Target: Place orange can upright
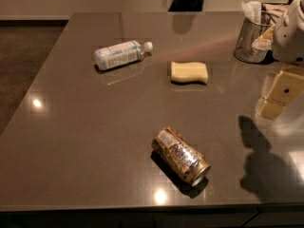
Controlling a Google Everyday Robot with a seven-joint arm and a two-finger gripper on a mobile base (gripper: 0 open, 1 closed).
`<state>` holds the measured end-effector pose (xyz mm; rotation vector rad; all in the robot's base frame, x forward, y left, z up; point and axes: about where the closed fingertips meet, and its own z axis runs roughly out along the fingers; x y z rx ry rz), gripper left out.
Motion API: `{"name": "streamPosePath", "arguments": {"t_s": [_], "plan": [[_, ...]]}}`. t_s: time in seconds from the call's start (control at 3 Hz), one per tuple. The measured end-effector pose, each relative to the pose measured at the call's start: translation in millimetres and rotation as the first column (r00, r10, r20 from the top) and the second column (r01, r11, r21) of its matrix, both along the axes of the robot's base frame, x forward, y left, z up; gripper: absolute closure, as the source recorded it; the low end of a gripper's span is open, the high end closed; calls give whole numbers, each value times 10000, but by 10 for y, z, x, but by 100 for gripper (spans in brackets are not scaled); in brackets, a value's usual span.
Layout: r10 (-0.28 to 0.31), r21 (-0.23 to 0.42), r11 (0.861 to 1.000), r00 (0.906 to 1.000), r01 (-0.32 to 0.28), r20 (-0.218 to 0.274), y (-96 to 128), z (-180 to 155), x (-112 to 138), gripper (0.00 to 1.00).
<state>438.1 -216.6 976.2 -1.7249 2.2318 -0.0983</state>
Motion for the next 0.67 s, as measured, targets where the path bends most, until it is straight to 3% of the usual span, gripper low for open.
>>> {"name": "streamPosePath", "arguments": {"t_s": [0.33,0.67], "plan": [[57,2,10000,10000,-57,54,7,14,-3,0],[798,-143,9967,9967,-796,139,56,-11,-69,0]]}}
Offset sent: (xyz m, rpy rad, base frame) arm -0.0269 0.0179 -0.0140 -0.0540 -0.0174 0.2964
